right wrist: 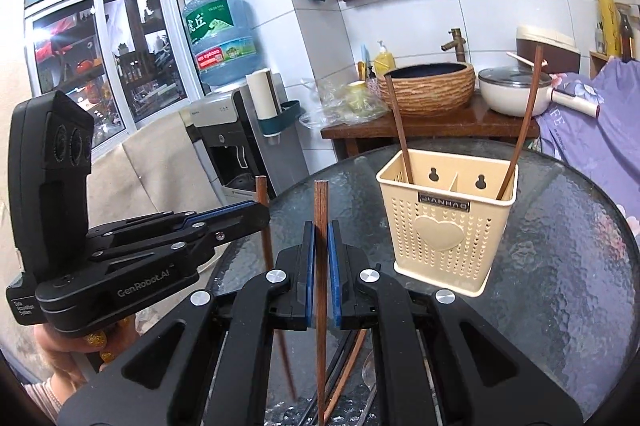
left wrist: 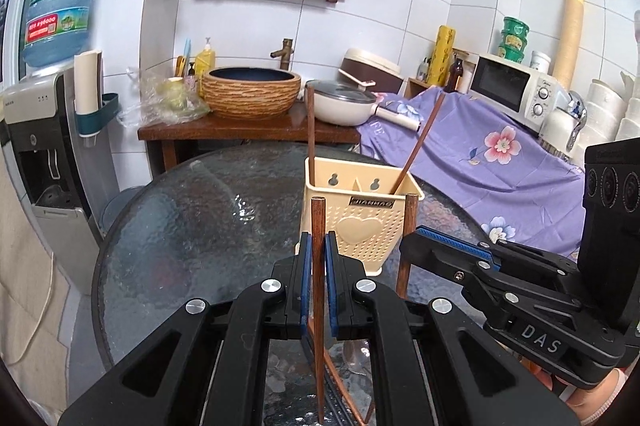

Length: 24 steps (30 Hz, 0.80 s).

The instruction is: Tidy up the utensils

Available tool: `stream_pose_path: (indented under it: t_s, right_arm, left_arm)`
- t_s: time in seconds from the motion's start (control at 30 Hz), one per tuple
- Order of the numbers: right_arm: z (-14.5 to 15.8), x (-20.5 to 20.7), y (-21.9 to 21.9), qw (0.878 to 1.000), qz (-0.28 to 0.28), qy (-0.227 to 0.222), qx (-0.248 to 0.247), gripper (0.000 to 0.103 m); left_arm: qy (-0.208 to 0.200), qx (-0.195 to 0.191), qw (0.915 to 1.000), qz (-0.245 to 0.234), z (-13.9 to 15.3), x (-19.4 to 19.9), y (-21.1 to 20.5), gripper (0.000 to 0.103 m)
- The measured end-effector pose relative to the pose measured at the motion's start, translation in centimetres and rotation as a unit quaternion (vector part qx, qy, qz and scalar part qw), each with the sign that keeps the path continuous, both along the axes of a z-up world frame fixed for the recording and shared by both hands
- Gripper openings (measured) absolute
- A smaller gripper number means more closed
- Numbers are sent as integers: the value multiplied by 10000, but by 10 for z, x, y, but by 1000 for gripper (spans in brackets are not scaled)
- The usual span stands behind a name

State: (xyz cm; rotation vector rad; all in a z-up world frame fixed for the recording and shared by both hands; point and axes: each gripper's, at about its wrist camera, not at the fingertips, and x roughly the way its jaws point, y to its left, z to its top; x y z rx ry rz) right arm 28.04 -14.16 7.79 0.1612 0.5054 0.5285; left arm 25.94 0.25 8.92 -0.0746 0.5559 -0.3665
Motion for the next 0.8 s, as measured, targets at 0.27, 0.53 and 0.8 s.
stream_pose_path:
  t_s: [0.27, 0.53, 0.8]
  right_arm:
    - [29, -8, -2, 9994, -29, -338, -56, 7]
    - [67, -2, -11, 9972, -219, -709, -79, 7]
    - [123, 27, -25, 9925, -643, -1035, -139, 7]
  left_arm:
    - [-243, 4, 9997, -39, 23, -4, -2, 6]
    - [-612, -71, 9981, -31, 63, -4, -4, 6]
    - [-898, -207, 9957, 32, 118, 16, -16, 6]
